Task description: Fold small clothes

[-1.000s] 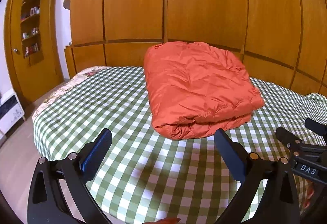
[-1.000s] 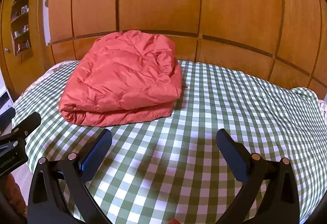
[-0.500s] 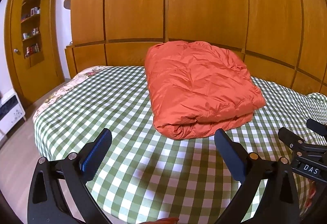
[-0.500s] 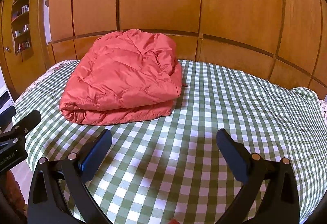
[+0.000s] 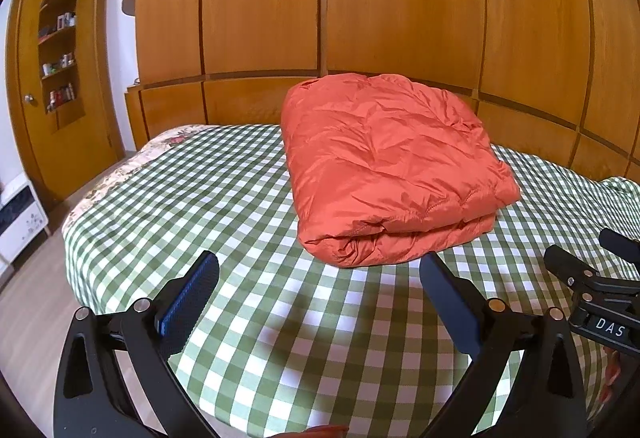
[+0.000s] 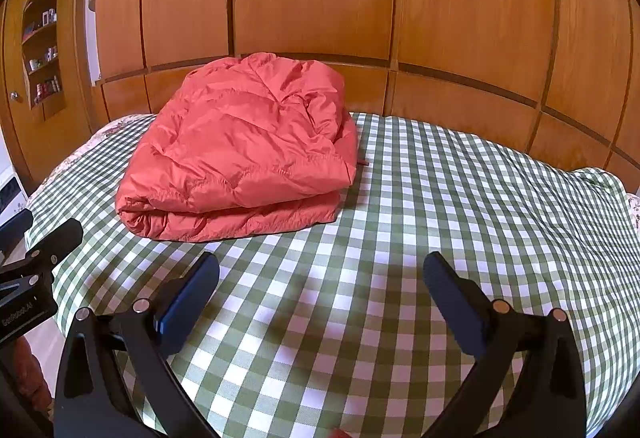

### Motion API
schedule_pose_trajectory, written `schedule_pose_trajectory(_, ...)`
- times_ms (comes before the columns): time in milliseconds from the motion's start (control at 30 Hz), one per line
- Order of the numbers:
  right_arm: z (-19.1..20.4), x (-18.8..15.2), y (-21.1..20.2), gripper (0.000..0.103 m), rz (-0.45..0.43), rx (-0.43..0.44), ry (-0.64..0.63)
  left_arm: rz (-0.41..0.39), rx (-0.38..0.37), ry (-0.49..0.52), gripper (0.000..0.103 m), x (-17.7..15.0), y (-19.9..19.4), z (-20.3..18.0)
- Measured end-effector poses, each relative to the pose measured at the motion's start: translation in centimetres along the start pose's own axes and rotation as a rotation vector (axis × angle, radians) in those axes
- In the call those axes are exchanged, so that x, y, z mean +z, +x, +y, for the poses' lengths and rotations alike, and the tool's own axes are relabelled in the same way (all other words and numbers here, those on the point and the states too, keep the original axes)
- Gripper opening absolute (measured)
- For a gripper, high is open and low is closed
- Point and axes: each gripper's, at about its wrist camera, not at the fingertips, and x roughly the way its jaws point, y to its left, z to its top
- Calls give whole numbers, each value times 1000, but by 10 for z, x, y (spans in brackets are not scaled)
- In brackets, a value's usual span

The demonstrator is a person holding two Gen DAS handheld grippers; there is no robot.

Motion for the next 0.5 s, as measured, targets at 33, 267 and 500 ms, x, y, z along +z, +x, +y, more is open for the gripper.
schedule_pose_trajectory(33,0,0,0,101,1,0,1,1,-1,0,99,0,0,0)
schedule_pose_trajectory(267,0,-1,1,101,6,1,3,0,-1,0,99,0,0,0)
schedule_pose_trajectory(500,1,-1,1,101,6,3,0,0,-1,-2,99,-1,-1,-1)
